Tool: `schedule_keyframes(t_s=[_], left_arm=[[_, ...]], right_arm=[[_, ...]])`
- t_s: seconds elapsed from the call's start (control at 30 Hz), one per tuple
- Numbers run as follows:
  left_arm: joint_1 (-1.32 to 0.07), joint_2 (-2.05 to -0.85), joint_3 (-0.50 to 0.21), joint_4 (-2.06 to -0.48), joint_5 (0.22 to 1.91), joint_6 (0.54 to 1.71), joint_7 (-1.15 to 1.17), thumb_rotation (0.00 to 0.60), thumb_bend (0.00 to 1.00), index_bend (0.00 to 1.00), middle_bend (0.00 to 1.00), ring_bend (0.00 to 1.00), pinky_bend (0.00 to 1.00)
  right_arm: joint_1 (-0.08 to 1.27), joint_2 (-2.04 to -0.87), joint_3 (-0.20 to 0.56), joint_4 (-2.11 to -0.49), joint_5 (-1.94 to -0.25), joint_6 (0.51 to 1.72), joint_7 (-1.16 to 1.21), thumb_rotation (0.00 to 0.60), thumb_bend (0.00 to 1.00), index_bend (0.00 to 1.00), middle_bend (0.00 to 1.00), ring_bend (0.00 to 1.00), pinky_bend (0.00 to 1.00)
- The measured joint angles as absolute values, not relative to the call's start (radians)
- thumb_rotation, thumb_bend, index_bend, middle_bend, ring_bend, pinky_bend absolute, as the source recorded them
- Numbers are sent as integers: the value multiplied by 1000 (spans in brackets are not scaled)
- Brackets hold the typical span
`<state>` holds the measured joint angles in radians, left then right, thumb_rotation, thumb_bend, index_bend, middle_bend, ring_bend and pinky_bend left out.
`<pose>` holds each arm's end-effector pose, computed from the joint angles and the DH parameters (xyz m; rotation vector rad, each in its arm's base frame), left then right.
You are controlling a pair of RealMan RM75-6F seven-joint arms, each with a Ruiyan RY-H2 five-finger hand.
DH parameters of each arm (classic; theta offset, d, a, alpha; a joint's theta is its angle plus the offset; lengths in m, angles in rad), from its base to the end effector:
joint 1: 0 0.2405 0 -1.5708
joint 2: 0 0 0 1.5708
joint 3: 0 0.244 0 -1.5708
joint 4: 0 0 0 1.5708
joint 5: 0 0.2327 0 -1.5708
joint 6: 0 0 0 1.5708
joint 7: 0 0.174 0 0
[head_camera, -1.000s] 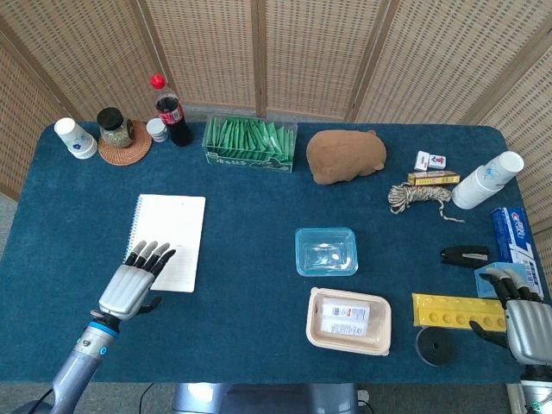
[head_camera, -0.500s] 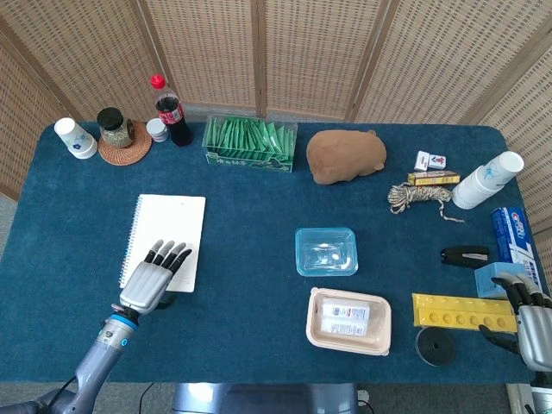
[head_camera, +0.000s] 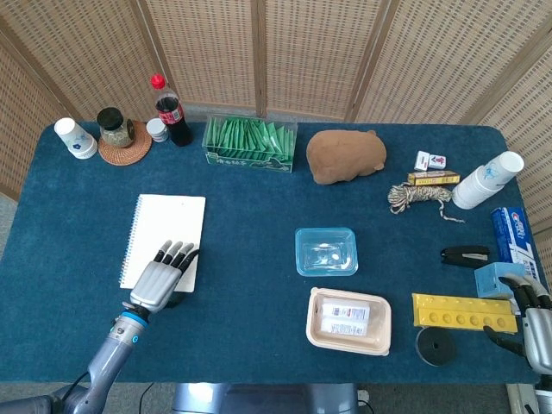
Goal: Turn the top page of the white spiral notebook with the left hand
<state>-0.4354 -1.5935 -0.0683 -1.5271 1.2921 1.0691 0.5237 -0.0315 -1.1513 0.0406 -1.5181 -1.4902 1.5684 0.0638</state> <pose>-0.1947 0.2756 -0.0697 -1.8815 -0.8994 -0.7548 -0.3440 -0.1720 0.1453 1.2645 -0.9163 0.8611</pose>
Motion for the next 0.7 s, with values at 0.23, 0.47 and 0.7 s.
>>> schedule_keyframes(t_s=[0.23, 0.47, 0.7], left_arm=[[-438, -1607, -76, -1523, 1284, 1096, 511, 600, 243, 0, 18, 0, 10], [-438, -1611, -81, -1516, 1272, 1116, 497, 600, 242, 0, 27, 0, 14], [-425, -1636, -90, -1490, 1296, 1178, 437, 600, 264, 0, 70, 30, 55]], right_arm=[[-37, -1156, 42, -1509, -1491, 1573, 74, 600, 147, 197, 235, 157, 305], [-38, -1159, 45, -1504, -1493, 1571, 78, 600, 145, 197, 236, 157, 306], [-40, -1162, 48, -1499, -1495, 1576, 86, 600, 145, 191, 235, 157, 305]])
